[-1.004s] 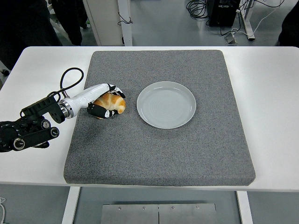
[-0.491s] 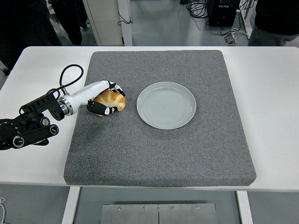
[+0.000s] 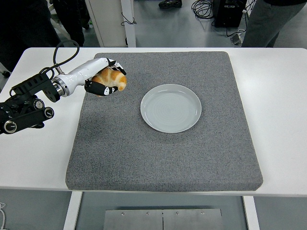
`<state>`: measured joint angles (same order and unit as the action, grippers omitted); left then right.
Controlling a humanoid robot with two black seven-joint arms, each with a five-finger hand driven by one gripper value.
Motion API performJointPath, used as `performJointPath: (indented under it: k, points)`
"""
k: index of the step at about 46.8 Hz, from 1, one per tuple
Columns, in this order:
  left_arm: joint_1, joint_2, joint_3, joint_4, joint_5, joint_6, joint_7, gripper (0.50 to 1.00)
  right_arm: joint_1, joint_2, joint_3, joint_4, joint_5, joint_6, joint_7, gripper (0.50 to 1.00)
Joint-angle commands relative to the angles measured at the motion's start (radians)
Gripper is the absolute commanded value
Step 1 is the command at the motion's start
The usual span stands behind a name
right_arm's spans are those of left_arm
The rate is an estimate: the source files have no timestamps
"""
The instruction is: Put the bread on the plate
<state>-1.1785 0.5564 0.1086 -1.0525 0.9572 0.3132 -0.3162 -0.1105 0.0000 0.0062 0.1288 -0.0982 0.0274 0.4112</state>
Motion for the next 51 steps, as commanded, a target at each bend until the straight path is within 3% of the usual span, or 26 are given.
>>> performJointPath:
  k: [1,19,32,40,51]
  points:
    - [-0.024,0.014,0.002,-0.001,0.002,-0.002,0.000,0.500,0.000,0.000,0.000,0.000,0.000,0.000,0.000,1.000]
    - [-0.095,0.045,0.003,-0.003,0.000,-0.009,0.000,0.500,0.000,0.000,0.000,0.000,-0.001,0.000,0.000,1.000]
    - [-0.110,0.025,0.010,-0.001,0.003,-0.009,0.003,0.500,0.000,0.000,0.000,0.000,-0.001,0.000,0.000,1.000]
    - [-0.142,-0.070,0.019,0.022,0.006,-0.009,0.009,0.500,0.000,0.000,0.000,0.000,-0.001,0.000,0.000,1.000]
    - [-0.162,-0.263,0.048,0.178,0.009,-0.011,0.011,0.500,0.000,0.000,0.000,0.000,-0.001,0.000,0.000,1.000]
